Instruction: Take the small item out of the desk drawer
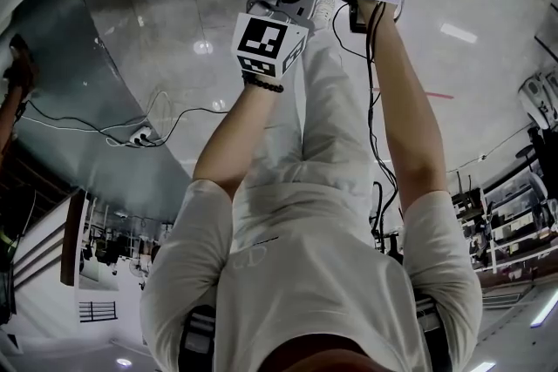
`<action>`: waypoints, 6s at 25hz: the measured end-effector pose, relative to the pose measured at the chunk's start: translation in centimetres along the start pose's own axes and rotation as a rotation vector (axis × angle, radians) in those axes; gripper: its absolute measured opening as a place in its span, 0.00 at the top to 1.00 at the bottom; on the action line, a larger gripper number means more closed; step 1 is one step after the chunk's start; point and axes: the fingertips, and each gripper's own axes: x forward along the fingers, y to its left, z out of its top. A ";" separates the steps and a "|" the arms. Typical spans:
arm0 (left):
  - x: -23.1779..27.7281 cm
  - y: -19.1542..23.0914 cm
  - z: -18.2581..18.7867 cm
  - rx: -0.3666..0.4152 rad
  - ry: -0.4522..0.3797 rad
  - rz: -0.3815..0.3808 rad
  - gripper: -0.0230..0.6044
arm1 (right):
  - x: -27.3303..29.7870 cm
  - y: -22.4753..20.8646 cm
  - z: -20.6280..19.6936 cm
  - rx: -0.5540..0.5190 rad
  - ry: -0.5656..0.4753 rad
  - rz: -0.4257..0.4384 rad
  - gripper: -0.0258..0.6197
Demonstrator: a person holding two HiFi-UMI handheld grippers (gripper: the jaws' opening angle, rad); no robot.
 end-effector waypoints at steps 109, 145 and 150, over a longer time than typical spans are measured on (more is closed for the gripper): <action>-37.0 -22.0 39.2 0.420 -0.578 0.039 0.97 | -74.3 0.8 -3.0 -0.050 -1.440 0.050 0.55; -41.8 -25.8 43.3 0.528 -0.709 0.060 0.97 | -81.4 -2.1 -7.3 -0.031 -1.593 -0.045 0.55; -42.0 -25.8 43.5 0.531 -0.717 0.061 0.97 | -81.4 -2.2 -7.3 -0.036 -1.591 -0.060 0.55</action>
